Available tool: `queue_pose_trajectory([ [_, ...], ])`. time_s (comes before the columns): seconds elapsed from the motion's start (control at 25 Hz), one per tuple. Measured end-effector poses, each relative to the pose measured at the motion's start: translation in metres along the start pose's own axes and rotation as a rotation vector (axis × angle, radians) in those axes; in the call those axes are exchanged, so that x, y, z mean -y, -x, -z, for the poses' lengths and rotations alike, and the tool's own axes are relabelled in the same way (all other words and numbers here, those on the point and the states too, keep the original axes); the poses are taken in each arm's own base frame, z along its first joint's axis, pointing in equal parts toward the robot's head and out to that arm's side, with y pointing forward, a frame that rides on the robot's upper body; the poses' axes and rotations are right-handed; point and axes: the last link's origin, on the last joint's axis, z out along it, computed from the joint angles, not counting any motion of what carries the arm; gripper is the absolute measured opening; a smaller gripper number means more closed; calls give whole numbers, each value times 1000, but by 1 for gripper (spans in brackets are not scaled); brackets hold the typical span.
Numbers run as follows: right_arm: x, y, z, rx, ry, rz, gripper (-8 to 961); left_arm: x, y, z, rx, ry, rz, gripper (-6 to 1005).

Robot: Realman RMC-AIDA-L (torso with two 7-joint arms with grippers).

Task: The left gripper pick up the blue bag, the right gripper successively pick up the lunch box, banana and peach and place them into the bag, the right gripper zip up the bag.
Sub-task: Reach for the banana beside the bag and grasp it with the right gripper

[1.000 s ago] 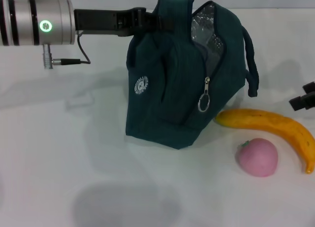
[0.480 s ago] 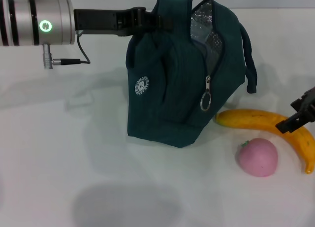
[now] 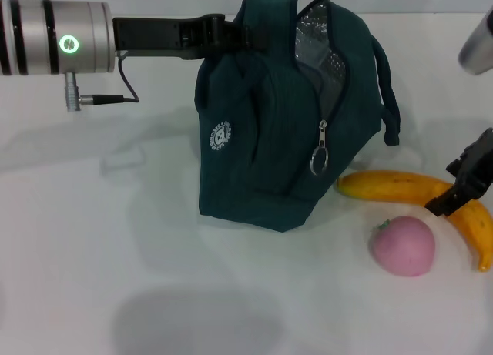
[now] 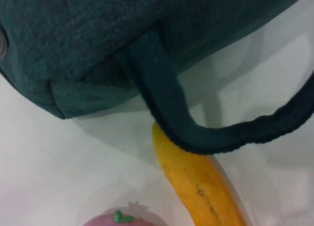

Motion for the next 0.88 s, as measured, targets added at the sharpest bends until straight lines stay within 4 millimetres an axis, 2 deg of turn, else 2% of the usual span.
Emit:
queue_pose_trajectory([
  [0.32, -6, 3, -16, -42, -17, 55, 814, 1, 0, 1, -2, -2, -7, 44],
  [0.8, -3, -1, -20, -104, -60, 64, 810, 1, 0, 1, -2, -1, -9, 44],
  [0.88, -2, -2, -21, -112, -68, 58, 759, 0, 0, 0, -1, 0, -9, 44],
])
